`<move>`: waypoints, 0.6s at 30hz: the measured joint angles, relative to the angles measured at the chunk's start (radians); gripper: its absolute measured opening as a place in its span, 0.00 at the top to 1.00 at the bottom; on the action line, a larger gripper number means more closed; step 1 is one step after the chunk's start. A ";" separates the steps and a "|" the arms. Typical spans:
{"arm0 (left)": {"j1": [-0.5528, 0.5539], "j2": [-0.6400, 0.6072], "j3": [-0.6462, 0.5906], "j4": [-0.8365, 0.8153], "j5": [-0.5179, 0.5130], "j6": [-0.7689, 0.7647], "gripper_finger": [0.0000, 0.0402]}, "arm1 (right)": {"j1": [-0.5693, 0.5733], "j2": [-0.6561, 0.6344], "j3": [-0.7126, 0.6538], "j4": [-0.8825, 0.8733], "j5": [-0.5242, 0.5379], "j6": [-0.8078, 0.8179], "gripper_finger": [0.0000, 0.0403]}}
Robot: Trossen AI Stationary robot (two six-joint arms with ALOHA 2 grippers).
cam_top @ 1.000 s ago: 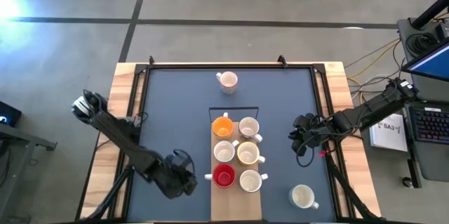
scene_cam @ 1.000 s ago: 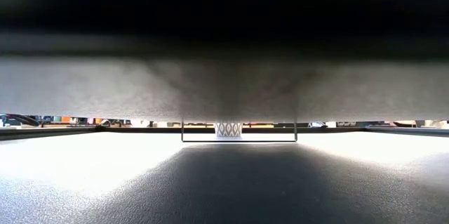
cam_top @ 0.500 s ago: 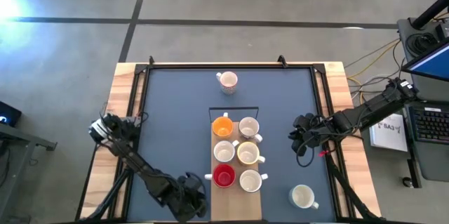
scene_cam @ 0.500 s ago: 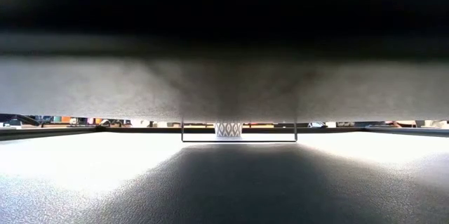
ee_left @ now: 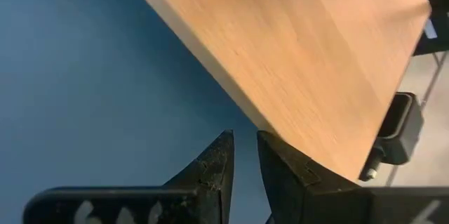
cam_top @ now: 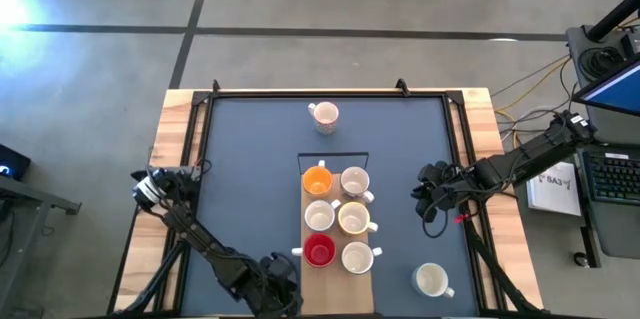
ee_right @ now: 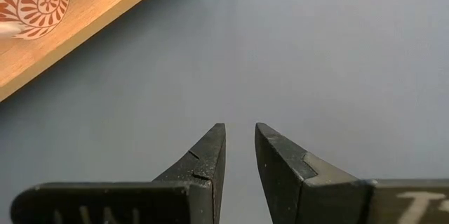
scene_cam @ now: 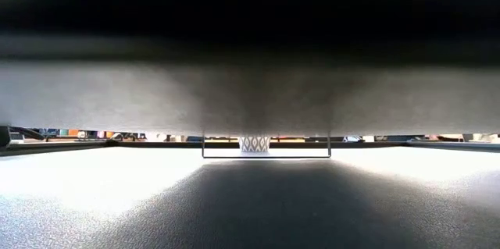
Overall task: Place coffee mugs
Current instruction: Adjust the shelf
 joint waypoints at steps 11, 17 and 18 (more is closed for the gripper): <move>0.068 0.000 -0.002 0.063 0.060 0.141 0.87 | 0.000 0.000 0.000 0.000 0.000 -0.001 0.83; 0.118 0.000 -0.006 0.081 0.082 0.218 0.87 | 0.000 0.000 0.000 0.000 0.000 0.000 0.83; 0.127 0.000 -0.006 0.082 0.088 0.232 0.87 | 0.000 0.000 0.000 0.000 0.000 0.000 0.83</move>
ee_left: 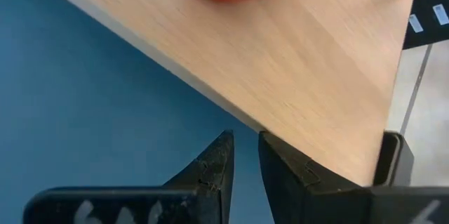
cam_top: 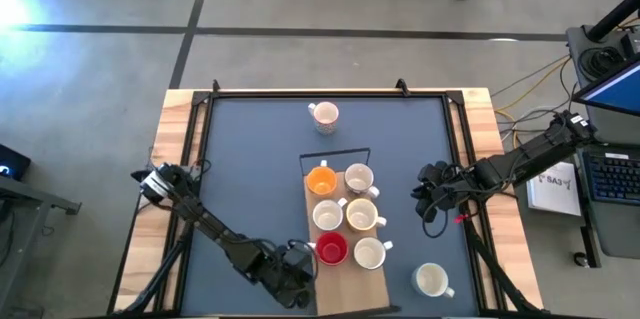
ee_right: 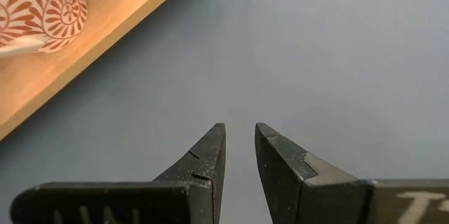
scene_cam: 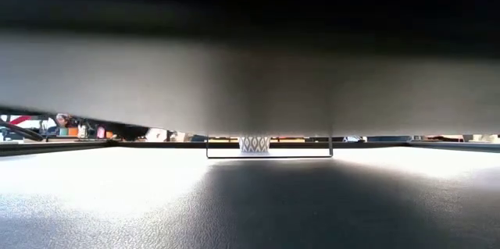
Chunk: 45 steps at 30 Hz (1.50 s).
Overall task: Place coffee mugs
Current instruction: Adjust the shelf
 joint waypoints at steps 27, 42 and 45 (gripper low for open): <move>0.151 -0.001 -0.014 0.048 0.068 0.185 0.87 | 0.000 0.000 0.000 0.000 0.000 0.000 0.83; 0.140 -0.126 -0.015 -0.239 0.002 0.166 0.87 | 0.000 0.000 0.000 0.000 0.000 0.000 0.83; 0.165 -0.170 -0.015 -0.355 -0.007 0.189 0.87 | 0.000 0.000 0.000 0.000 0.000 0.000 0.83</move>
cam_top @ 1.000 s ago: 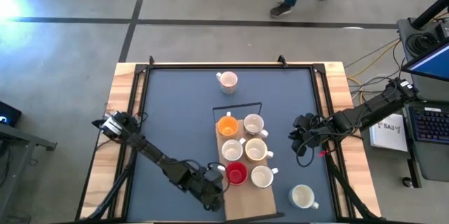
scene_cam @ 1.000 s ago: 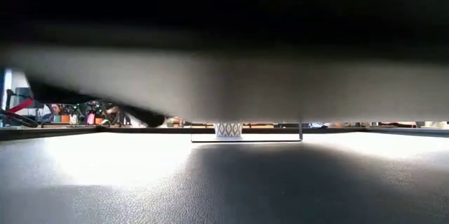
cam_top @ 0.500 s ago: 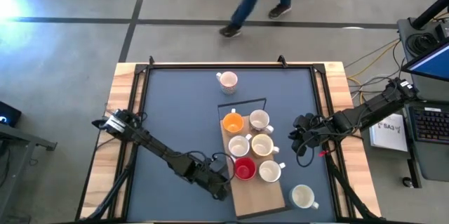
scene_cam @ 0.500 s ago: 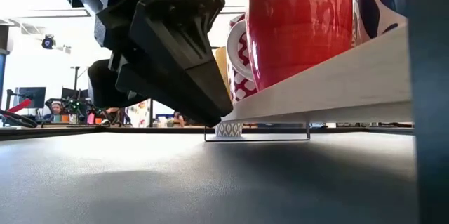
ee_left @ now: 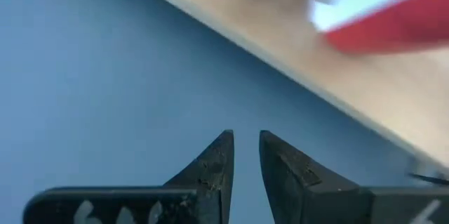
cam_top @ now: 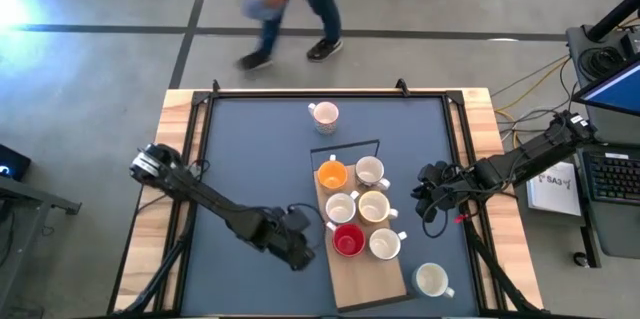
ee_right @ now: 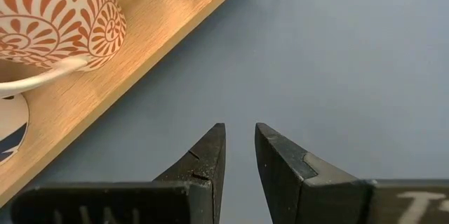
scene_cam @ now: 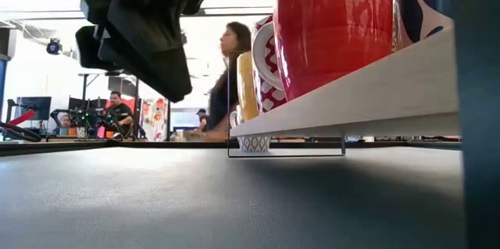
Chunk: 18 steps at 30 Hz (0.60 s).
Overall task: Place coffee mugs
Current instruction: Adjust the shelf, then put the gray mug on the shelf
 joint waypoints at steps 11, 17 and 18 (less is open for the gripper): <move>0.249 -0.229 -0.072 -0.311 0.057 0.419 0.87 | 0.000 0.000 0.000 0.000 0.000 -0.001 0.83; 0.497 -0.419 -0.270 -0.115 0.245 0.737 0.87 | 0.000 0.000 0.000 0.000 0.000 -0.001 0.83; 0.540 -0.442 -0.292 -0.088 0.277 0.798 0.87 | 0.000 0.000 0.000 0.000 0.000 0.000 0.83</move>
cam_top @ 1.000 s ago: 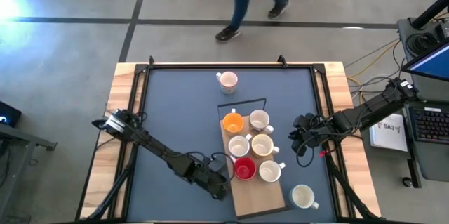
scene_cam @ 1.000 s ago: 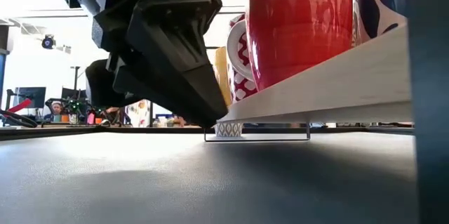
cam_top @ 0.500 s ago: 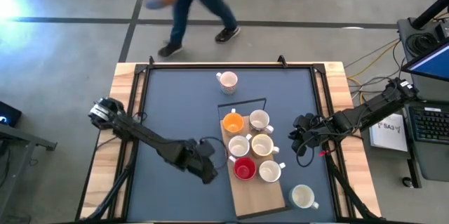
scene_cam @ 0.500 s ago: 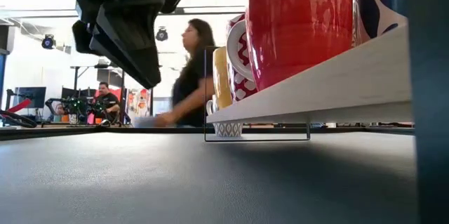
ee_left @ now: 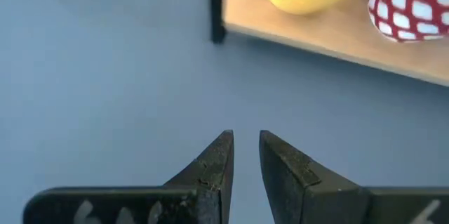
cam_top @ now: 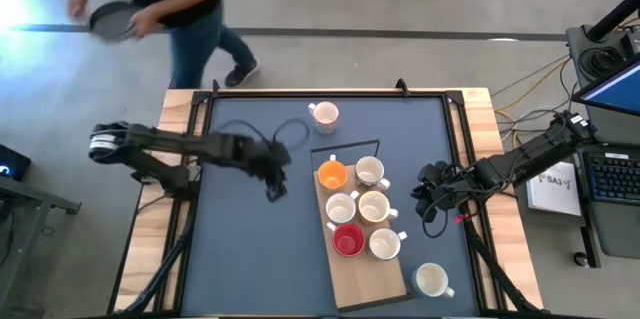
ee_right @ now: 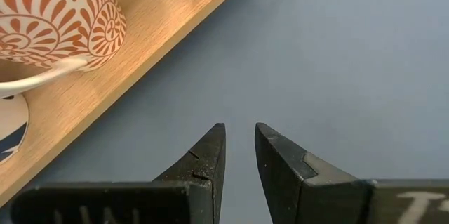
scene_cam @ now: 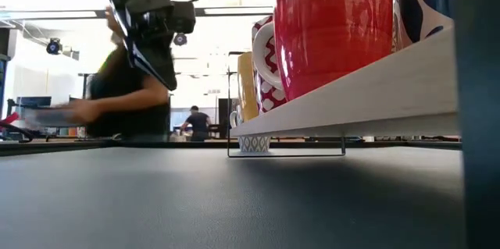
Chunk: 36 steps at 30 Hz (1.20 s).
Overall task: Place coffee mugs
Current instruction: Put the gray mug on the shelf
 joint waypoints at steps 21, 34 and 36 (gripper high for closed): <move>0.436 0.132 -0.030 0.430 0.190 0.939 0.54 | 0.000 0.000 0.000 0.000 0.000 0.000 0.83; 0.464 0.373 0.314 0.161 0.186 1.158 0.53 | 0.000 0.000 0.000 0.000 0.000 0.000 0.83; 0.466 0.394 0.351 0.114 0.190 1.203 0.53 | 0.000 0.000 0.000 0.000 0.000 0.000 0.83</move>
